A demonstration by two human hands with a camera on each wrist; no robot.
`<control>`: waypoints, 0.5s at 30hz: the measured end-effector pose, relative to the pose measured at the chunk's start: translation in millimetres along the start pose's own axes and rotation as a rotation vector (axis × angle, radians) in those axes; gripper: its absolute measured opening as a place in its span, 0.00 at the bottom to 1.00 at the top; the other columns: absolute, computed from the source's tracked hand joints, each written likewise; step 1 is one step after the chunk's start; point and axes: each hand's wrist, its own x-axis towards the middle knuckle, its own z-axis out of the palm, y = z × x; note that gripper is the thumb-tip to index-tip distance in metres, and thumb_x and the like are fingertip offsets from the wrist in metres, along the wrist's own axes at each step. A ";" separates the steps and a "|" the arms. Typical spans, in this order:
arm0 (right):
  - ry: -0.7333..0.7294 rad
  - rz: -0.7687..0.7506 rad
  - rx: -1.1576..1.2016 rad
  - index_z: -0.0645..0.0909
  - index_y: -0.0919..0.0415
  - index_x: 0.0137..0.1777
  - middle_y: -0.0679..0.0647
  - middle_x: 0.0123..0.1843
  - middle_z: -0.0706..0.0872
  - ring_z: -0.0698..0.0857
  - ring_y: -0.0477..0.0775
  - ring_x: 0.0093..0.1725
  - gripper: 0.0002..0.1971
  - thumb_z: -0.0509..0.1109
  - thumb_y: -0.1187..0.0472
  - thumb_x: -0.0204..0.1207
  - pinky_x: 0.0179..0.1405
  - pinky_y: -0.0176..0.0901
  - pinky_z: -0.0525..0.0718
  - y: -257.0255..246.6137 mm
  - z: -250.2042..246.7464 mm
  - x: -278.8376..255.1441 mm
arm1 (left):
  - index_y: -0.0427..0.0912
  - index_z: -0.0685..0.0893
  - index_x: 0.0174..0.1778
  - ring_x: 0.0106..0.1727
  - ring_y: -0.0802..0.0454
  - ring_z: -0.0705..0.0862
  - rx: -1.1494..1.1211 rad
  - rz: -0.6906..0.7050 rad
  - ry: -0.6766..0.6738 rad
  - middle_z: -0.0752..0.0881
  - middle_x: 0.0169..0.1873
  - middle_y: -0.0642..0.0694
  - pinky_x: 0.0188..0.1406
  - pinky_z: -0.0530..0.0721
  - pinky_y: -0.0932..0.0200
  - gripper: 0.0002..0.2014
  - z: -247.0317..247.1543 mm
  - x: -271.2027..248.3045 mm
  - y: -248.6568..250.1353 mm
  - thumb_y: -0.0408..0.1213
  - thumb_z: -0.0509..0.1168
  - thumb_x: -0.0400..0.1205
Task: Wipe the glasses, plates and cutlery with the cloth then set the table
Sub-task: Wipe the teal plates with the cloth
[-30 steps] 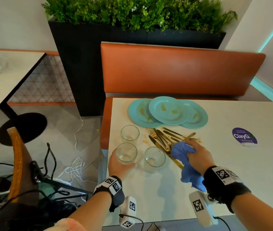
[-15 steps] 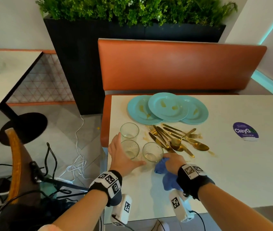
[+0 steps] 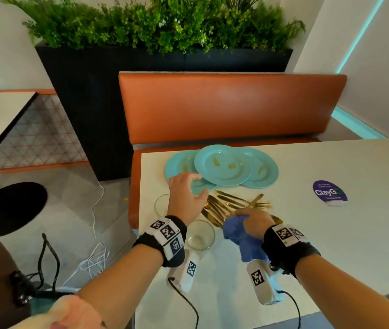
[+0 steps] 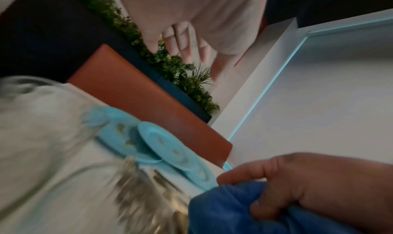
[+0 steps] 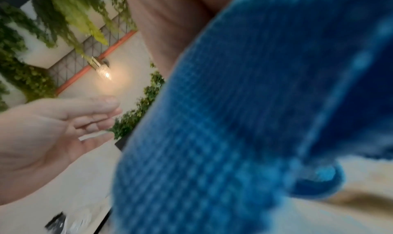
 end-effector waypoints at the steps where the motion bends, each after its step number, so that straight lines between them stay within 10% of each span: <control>1: 0.024 0.017 0.046 0.74 0.55 0.73 0.55 0.77 0.72 0.71 0.57 0.75 0.24 0.54 0.71 0.79 0.71 0.40 0.68 5.3 -10.3 4.2 | 0.41 0.80 0.61 0.67 0.48 0.73 -0.006 -0.059 -0.028 0.81 0.61 0.46 0.61 0.63 0.70 0.18 5.9 19.0 6.3 0.40 0.71 0.76; 6: 0.165 0.072 0.349 0.79 0.56 0.68 0.59 0.74 0.76 0.74 0.60 0.72 0.21 0.58 0.72 0.78 0.72 0.45 0.72 40.7 -60.2 47.9 | 0.35 0.77 0.68 0.63 0.40 0.80 -0.057 -0.604 -0.247 0.82 0.63 0.40 0.58 0.77 0.53 0.24 51.3 116.0 12.2 0.43 0.68 0.78; 11: 0.241 0.092 0.597 0.81 0.58 0.66 0.61 0.70 0.79 0.76 0.62 0.69 0.25 0.62 0.78 0.71 0.67 0.50 0.77 73.0 -96.0 98.9 | 0.36 0.76 0.42 0.31 0.46 0.73 0.014 -0.805 -0.324 0.76 0.32 0.43 0.44 0.71 0.56 0.10 92.1 165.2 -13.0 0.40 0.62 0.82; 15: 0.226 0.126 0.733 0.79 0.60 0.67 0.63 0.68 0.80 0.79 0.64 0.63 0.24 0.61 0.77 0.73 0.64 0.53 0.80 94.0 -116.0 137.1 | 0.33 0.80 0.61 0.61 0.40 0.81 0.189 -0.817 -0.429 0.82 0.63 0.36 0.64 0.74 0.54 0.16 122.3 188.2 -39.2 0.37 0.54 0.85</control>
